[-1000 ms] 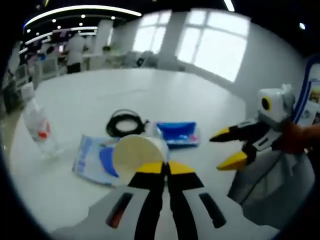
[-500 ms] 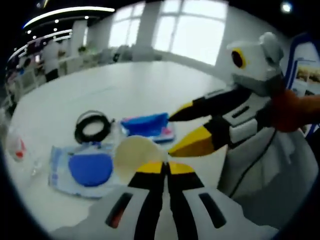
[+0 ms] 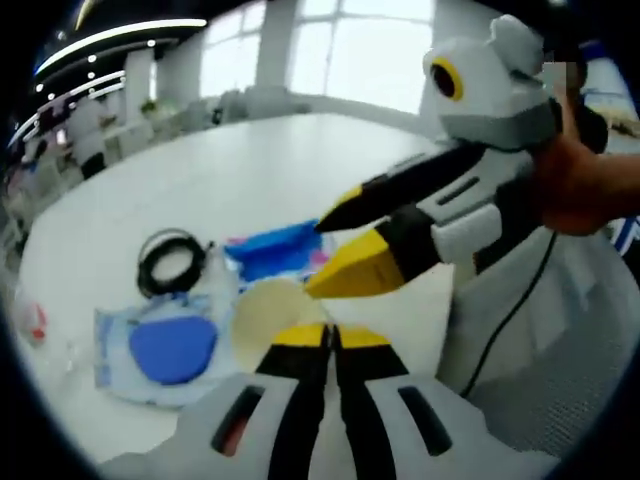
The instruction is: Arrange the tabletop items into an orderly group along one side of the table until the central work area is clear of visible clutter.
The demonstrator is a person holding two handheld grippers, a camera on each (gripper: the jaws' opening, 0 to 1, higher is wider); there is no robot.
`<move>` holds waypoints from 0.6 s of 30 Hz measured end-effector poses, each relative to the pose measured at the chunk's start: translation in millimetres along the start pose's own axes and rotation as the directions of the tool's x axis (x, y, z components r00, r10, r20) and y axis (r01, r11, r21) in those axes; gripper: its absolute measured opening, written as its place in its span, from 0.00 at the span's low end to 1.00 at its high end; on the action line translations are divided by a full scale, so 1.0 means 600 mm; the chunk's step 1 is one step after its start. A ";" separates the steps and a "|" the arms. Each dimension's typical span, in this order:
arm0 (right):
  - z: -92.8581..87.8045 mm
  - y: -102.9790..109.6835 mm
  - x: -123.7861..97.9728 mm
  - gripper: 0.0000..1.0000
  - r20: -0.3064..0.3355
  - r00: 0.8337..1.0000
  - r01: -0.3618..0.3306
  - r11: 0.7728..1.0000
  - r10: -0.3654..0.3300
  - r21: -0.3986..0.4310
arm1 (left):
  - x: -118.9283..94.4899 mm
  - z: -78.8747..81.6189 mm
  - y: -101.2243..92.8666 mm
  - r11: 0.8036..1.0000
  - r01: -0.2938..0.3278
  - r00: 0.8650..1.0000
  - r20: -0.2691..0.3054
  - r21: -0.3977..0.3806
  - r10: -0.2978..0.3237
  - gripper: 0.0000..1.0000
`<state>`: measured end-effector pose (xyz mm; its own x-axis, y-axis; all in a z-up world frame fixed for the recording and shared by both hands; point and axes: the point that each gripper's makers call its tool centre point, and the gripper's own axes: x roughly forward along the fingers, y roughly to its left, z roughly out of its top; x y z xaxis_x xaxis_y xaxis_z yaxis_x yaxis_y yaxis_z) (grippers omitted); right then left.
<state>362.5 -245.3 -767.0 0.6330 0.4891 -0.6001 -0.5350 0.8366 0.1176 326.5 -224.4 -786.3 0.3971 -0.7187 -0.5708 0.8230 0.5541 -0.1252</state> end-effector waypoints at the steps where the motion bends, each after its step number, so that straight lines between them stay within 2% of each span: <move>1: 0.002 0.001 0.002 0.38 -0.002 1.000 -0.003 1.000 0.003 -0.001 | 0.000 0.003 -0.001 1.000 0.000 1.000 0.005 0.002 0.000 0.00; 7: 0.001 0.012 0.019 0.34 -0.043 0.999 -0.011 0.999 0.010 -0.038 | 0.003 0.012 -0.008 0.998 0.008 1.000 -0.001 0.055 -0.008 0.02; 10: -0.012 0.008 0.025 0.29 -0.078 0.997 -0.003 0.999 0.000 -0.039 | 0.005 0.008 -0.013 0.997 0.012 1.000 -0.014 0.079 -0.011 0.03; 18: -0.044 0.003 0.029 0.23 -0.140 0.990 -0.003 1.000 0.000 -0.015 | 0.001 -0.001 -0.034 0.993 0.046 0.999 -0.022 0.111 -0.043 0.06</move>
<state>358.0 -242.0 -797.9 0.5484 0.4503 -0.7047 -0.5452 0.8314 0.1069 309.9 -235.7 -784.3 0.3519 -0.7325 -0.5827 0.8802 0.4707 -0.0601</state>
